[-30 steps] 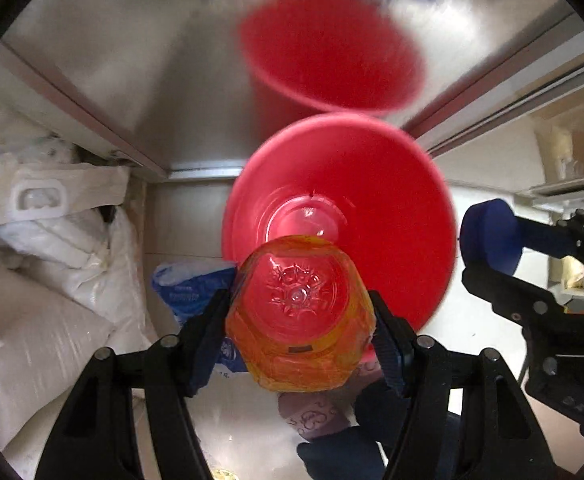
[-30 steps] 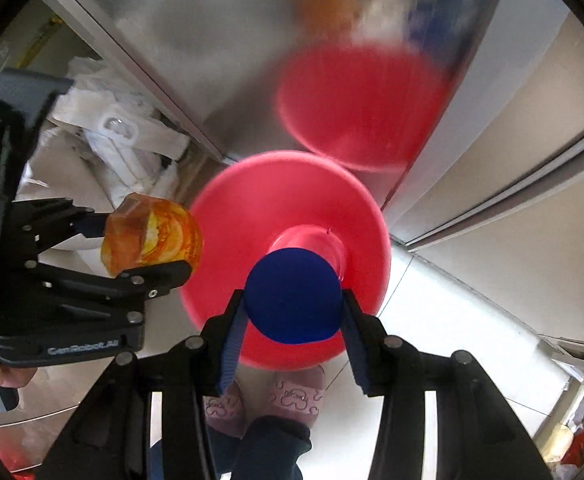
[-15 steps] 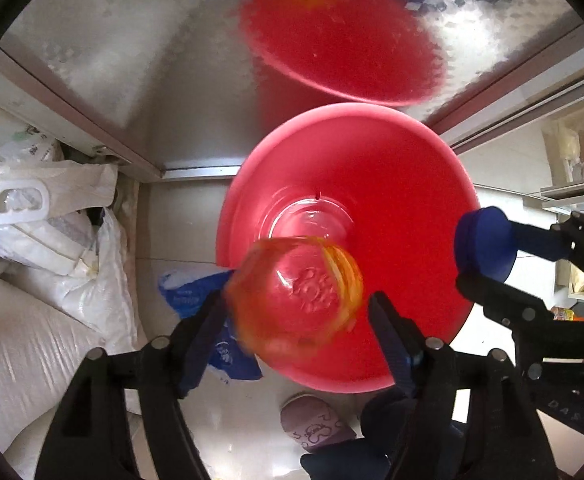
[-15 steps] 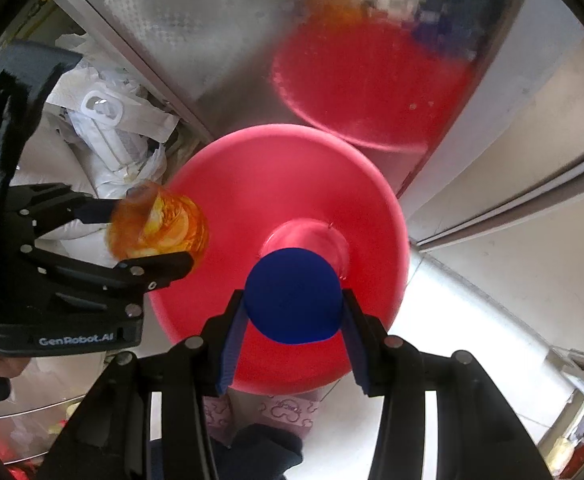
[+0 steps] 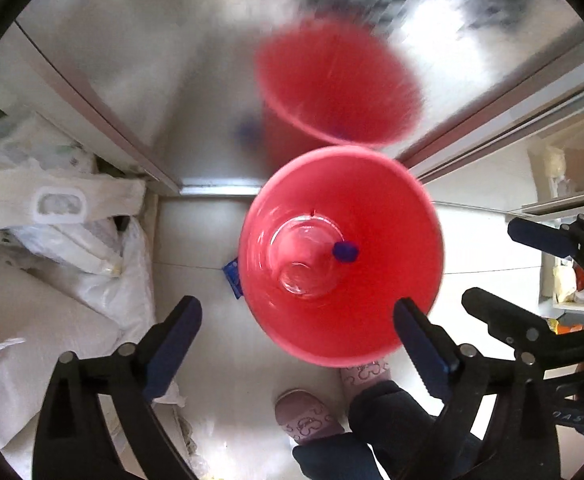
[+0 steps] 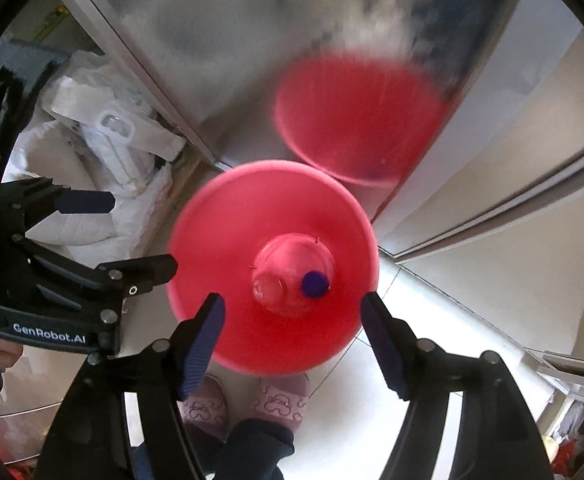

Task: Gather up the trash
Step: 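Open both tools to drop the cup and cap into the red bin, then raise both tools back up to the counter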

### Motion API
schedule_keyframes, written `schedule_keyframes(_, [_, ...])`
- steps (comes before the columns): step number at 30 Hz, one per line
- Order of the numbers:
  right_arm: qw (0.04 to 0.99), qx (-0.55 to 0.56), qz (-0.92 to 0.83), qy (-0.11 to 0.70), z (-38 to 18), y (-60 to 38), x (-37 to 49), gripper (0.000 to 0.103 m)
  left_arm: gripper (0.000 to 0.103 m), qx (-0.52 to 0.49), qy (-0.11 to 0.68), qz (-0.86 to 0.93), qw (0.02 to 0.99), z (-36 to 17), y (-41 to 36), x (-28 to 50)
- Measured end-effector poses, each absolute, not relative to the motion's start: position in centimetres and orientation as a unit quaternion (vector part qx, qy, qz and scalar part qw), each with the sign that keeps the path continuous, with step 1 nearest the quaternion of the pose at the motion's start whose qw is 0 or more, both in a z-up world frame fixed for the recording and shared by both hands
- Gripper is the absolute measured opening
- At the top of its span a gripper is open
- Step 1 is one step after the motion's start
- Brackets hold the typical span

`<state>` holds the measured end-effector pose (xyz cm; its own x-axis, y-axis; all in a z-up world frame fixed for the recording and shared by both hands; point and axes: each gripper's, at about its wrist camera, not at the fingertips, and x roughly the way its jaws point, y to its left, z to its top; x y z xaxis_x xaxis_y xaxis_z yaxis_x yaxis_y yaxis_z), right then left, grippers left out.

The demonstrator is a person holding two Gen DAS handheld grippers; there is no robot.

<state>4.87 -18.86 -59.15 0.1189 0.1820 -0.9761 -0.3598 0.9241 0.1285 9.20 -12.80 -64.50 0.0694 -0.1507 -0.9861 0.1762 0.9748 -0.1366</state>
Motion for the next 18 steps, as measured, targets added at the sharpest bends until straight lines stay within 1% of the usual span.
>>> schedule_keyframes(1, [0.746, -0.071, 0.182, 0.637, -58.0, -18.9, 4.7, 0.068, 0.103, 0.014, 0.671, -0.108, 0.733, -63.2, -12.8, 9.1])
schedule_keyframes(6, [0.759, -0.070, 0.179, 0.622, -50.8, -19.5, 3.8, 0.068, 0.102, 0.015, 0.654, -0.105, 0.749, -55.2, -12.3, 8.1])
schedule_keyframes(11, [0.784, -0.069, 0.170, 0.594, -40.9, -20.5, 2.4, 0.069, 0.102, 0.003, 0.634, -0.108, 0.766, -45.5, -11.5, 6.4])
schedule_keyframes(14, [0.802, -0.067, 0.160, 0.572, -34.8, -21.0, 1.3, 0.072, 0.102, 0.006, 0.619, -0.114, 0.777, -39.7, -11.3, 5.3])
schedule_keyframes(18, [0.815, -0.063, 0.144, 0.558, -28.2, -21.4, 0.2, 0.072, 0.102, 0.002, 0.596, -0.118, 0.794, -32.8, -10.7, 3.9])
